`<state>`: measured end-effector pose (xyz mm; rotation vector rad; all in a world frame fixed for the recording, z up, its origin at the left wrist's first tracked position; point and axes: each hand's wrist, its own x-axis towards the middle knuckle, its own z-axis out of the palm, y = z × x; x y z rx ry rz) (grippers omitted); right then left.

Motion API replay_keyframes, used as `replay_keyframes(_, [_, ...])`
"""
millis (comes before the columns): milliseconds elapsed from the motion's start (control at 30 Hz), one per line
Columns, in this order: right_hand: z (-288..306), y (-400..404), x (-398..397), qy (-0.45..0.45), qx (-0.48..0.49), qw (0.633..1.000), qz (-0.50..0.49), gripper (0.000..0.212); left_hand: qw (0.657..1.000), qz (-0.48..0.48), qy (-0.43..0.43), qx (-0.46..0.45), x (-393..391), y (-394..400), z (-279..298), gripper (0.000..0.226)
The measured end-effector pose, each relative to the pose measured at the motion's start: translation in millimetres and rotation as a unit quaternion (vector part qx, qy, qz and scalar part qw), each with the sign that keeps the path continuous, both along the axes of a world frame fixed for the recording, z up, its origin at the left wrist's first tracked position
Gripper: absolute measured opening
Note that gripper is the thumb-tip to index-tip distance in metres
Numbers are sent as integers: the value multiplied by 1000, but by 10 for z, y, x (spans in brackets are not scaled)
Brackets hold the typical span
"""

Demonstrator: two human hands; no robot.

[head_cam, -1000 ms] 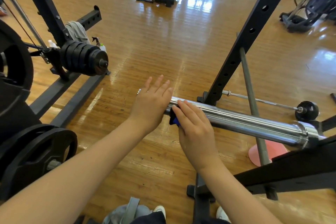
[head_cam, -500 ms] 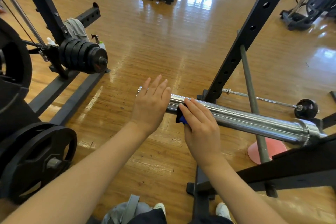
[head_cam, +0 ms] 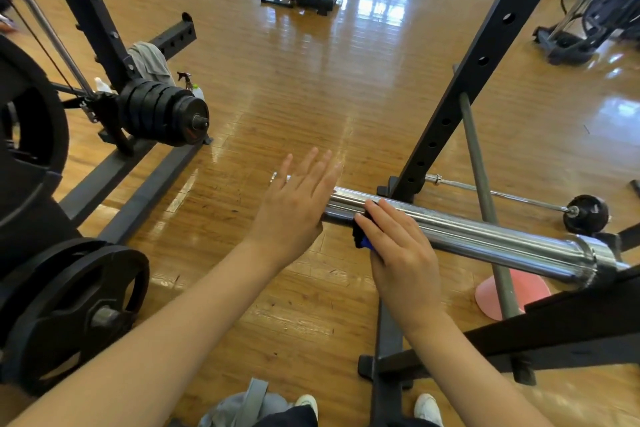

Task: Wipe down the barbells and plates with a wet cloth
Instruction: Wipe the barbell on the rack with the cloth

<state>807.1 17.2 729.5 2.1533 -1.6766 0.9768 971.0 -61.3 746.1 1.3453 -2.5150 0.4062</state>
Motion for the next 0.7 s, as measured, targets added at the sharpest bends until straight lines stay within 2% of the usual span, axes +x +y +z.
replay_keyframes(67, [45, -41, 90, -19, 5, 1000, -8, 50, 999, 8, 25, -27, -17, 3, -104, 95])
replay_keyframes(100, [65, -77, 153, -21, 10, 1000, -2, 50, 998, 6, 39, -38, -41, -17, -117, 86])
replay_keyframes(200, [57, -170, 269, -9, 18, 999, 32, 45, 994, -24, 80, -72, -81, -119, -118, 35])
replay_keyframes(267, [23, -186, 229, 3, 7, 999, 48, 35, 996, -47, 66, -48, -41, -169, -116, 27])
replay_keyframes(400, [-39, -84, 28, 2, -11, 999, 36, 36, 996, -60, 17, 62, -52, -200, 103, 53])
replay_keyframes(467, [-31, -28, -19, -5, 0, 1000, 14, 49, 995, -52, -12, 80, -73, -218, 137, 56])
replay_keyframes(533, [1, -12, 1, -19, 13, 1000, 3, 56, 997, -53, -34, 53, -27, -177, 138, 69])
replay_keyframes(600, [12, -41, 98, -26, 14, 999, 12, 55, 999, -40, -19, -8, 6, -150, 7, 80])
replay_keyframes(700, [-53, -102, 269, -1, 15, 999, 36, 48, 995, -27, 37, -91, -15, -57, -185, 57])
